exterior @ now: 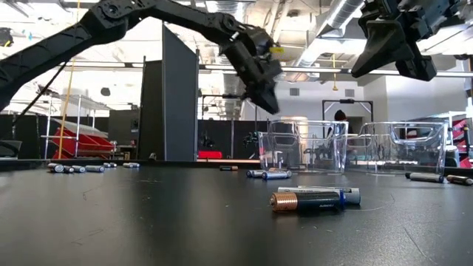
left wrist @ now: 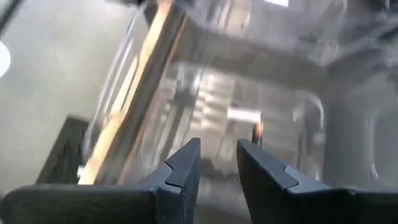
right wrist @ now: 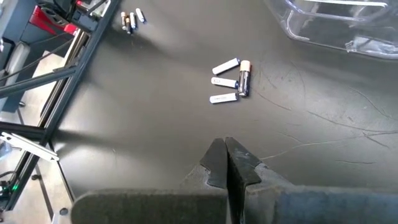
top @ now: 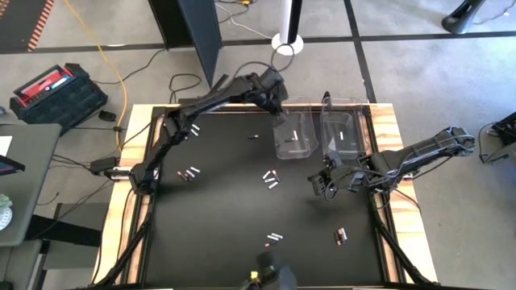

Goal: Sort batteries
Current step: Put the black battery into the left transparent bin

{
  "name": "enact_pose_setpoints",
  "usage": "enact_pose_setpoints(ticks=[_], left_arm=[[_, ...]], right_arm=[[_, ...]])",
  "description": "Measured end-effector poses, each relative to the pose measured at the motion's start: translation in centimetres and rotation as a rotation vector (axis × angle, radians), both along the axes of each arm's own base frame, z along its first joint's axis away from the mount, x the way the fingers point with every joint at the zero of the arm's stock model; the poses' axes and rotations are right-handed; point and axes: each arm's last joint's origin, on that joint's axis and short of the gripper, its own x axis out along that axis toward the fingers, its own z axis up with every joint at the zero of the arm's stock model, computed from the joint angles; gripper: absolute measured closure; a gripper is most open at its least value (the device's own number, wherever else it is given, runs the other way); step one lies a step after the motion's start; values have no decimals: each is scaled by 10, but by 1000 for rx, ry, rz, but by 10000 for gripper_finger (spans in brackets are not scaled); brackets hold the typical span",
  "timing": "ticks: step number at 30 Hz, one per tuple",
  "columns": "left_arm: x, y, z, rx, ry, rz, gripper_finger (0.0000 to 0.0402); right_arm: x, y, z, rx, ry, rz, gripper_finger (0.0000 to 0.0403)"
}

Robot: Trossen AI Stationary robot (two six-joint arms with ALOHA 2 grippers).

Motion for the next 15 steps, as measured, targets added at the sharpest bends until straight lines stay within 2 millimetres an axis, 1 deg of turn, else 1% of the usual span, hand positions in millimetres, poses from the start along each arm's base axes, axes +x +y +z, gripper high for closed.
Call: enact_pose_setpoints(ticks=[2,5,6,8,12,15], left_arm=[[-15,8,1,-39,64,14,299],[-36,26,-12,-160,119,58,300],[-42,31,-19,-200,134,68,301],[-51,37,-24,-238,129,80,307],[-67,34,-27,-231,126,64,328],[-78,27,-36,-210,104,56,343]], right_arm=[[0,0,0,-1,0,-1,394],[0,0,0,-1,0,0,394],[0,0,0,-1,1,-1,394],[0,0,0,3,0,-5,394],[0,0,0,3,3,-6,394],[-1,0,-1,1,7,-7,394]])
